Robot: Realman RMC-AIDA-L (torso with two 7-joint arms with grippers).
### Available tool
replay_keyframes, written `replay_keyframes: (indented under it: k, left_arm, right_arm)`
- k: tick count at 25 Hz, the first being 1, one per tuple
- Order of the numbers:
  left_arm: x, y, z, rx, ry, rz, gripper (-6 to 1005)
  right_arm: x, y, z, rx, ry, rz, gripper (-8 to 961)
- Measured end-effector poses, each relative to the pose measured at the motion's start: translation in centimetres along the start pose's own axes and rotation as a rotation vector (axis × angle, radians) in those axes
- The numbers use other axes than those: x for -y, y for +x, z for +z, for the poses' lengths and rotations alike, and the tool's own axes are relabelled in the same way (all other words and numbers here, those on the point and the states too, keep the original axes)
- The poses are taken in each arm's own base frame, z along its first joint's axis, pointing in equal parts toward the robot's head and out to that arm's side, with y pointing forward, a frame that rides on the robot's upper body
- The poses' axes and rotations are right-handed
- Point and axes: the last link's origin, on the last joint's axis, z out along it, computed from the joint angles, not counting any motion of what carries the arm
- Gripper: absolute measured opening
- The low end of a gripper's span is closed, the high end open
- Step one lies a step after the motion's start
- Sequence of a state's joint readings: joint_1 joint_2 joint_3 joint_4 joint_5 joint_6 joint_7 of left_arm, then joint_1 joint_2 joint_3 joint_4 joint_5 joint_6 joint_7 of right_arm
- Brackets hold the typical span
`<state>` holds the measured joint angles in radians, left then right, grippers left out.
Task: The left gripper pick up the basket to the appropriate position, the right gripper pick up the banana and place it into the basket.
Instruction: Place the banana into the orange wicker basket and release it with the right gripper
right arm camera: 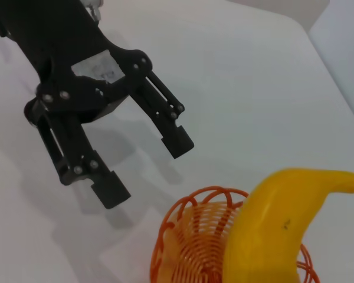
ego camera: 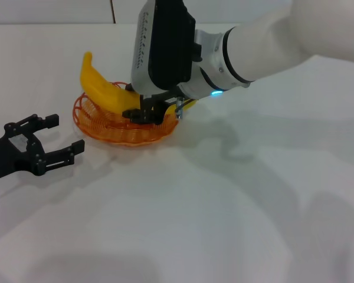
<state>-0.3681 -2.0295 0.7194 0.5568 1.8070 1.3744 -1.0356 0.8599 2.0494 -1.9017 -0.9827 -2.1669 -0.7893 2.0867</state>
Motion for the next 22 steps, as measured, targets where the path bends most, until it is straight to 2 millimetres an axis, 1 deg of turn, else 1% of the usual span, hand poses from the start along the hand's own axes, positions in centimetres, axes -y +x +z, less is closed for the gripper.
replay_keyframes:
  k: [8, 15, 18, 22]
  left_arm:
    - [0.0, 0.0, 0.0, 0.000, -0.001, 0.001, 865]
    - [-0.1, -0.3, -0.2, 0.002, 0.002, -0.005, 865]
    - [-0.2, -0.4, -0.3, 0.004, 0.003, -0.007, 865]
    - [-0.2, -0.5, -0.4, 0.006, 0.006, -0.011, 865]
  right_arm:
    - [-0.1, 0.0, 0.1, 0.000, -0.001, -0.001, 530]
    - [-0.3, -0.6, -0.2, 0.034, -0.003, 0.008, 536]
    - [-0.6, -0.6, -0.7, 0.053, -0.004, 0.013, 777]
    - [-1.1, -0.7, -2.3, 0.101, 0.000, 0.022, 867]
